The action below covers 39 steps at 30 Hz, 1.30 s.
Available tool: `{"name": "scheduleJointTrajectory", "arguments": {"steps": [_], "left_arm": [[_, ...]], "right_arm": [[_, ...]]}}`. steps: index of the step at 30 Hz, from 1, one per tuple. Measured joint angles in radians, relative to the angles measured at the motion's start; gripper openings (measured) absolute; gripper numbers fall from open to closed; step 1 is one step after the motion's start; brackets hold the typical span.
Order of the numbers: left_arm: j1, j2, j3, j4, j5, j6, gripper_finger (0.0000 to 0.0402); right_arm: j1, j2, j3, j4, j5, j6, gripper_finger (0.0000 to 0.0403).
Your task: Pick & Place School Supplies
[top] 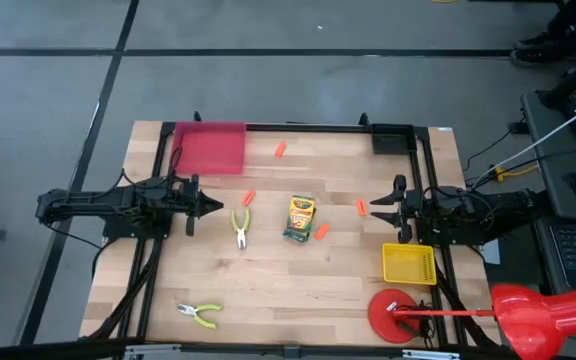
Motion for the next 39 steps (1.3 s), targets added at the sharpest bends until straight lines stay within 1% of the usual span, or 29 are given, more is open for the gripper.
{"name": "scheduleJointTrajectory", "arguments": {"steps": [34, 36, 38, 39], "left_arm": [[0.0, 0.0, 0.0, 0.0, 0.0, 0.0, 0.0011], [0.0, 0.0, 0.0, 0.0, 0.0, 0.0, 0.0013], [0.0, 0.0, 0.0, 0.0, 0.0, 0.0, 0.0012], [0.0, 0.0, 0.0, 0.0, 0.0, 0.0, 0.0012]], "right_arm": [[-0.001, 0.0, 0.0, 0.0, 0.0, 0.001, 0.0153], [-0.001, 0.0, 0.0, 0.006, 0.031, 0.0, 0.0153], [-0.001, 0.0, 0.0, 0.023, 0.132, 0.006, 0.0153], [-0.001, 0.0, 0.0, 0.036, 0.179, 0.047, 0.0153]]}}
